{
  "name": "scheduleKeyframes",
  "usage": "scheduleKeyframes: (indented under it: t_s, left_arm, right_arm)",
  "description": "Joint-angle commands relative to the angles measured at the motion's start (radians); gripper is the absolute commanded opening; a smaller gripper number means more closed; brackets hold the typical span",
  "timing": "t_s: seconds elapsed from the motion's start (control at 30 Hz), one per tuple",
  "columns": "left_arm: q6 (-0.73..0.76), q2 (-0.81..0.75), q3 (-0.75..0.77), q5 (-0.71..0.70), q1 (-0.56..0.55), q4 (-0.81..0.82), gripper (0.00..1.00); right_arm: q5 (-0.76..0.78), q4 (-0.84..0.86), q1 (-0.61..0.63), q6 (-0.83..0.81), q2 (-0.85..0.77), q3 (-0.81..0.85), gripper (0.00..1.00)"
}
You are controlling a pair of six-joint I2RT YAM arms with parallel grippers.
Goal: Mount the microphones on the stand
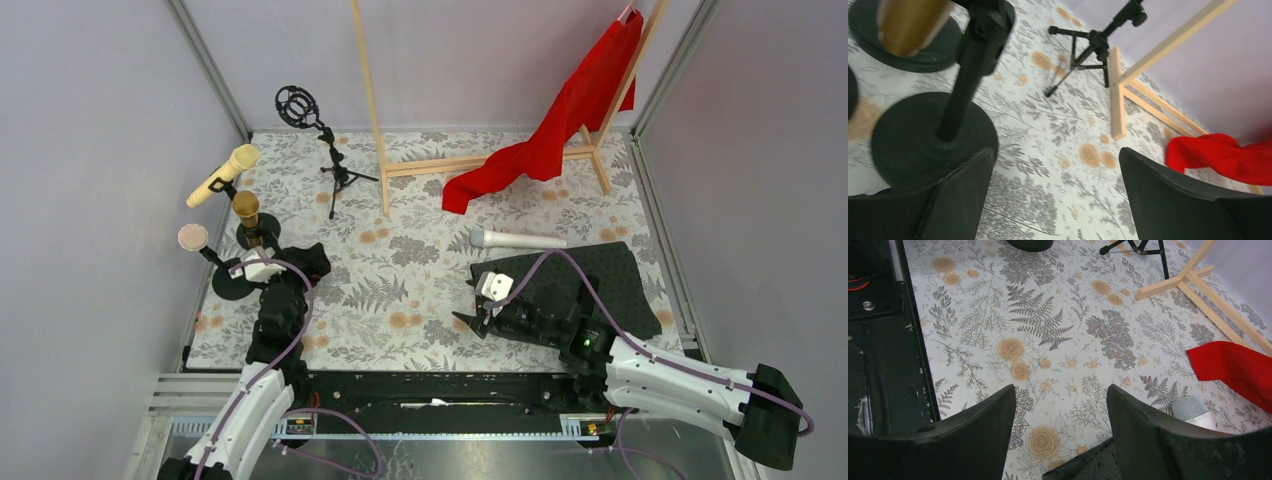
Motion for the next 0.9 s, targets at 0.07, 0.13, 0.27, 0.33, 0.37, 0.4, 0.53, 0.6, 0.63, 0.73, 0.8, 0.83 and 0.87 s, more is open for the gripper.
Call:
scheduleKeyframes:
  t_s: [0.07,0.13,0.27,0.33,0.37,0.4,0.53,0.6,0.63,0.73,0.8,0.83,0.87]
  left_arm:
    - [-0.089,0.077,0.069,0.022,-0.095,-0.004,0.99]
    - [-0.072,0.131,0.088,-0.014,-0.152,0.021,0.99]
    - [-0.027,0.26,0.109,-0.115,-0.285,0.144,0.99]
    - [0.005,0.346,0.135,-0.137,-0.323,0.22,0.99]
    - [0.018,0.387,0.154,-0.137,-0.326,0.241,0.99]
    - [0.029,0.428,0.174,-0.134,-0.327,0.262,0.99]
    - [0.092,0.556,0.251,-0.107,-0.328,0.362,0.99]
    - [0.118,0.609,0.283,-0.084,-0.329,0.402,0.99]
    - [0.132,0.638,0.299,-0.073,-0.329,0.421,0.99]
    - [0.185,0.718,0.343,-0.057,-0.327,0.48,0.99]
    - [0.224,0.776,0.375,-0.049,-0.327,0.51,0.99]
    - [0.233,0.797,0.393,-0.044,-0.327,0.513,0.99]
    - [0.239,0.816,0.413,-0.037,-0.327,0.509,0.99]
  right_arm:
    - [0.013,0.046,-0.004,-0.002,0.018,0.005,0.73]
    - [0.011,0.049,-0.004,-0.001,0.021,0.008,0.73]
    - [0.013,0.05,-0.003,0.005,0.018,0.003,0.73]
    - [0.02,0.049,-0.004,0.01,0.012,0.0,0.73]
    - [0.021,0.047,-0.004,0.012,0.008,-0.001,0.73]
    - [0.022,0.044,-0.003,0.014,0.004,-0.001,0.73]
    - [0.032,0.035,-0.003,0.019,-0.012,-0.007,0.73]
    - [0.042,0.03,-0.003,0.02,-0.018,-0.012,0.73]
    - [0.046,0.03,-0.003,0.022,-0.022,-0.014,0.73]
    - [0.058,0.024,-0.004,0.03,-0.028,-0.017,0.73]
    - [0.082,0.019,-0.003,0.04,-0.03,-0.018,0.73]
    - [0.091,0.018,-0.004,0.045,-0.031,-0.02,0.73]
    - [0.096,0.014,-0.004,0.051,-0.035,-0.02,0.73]
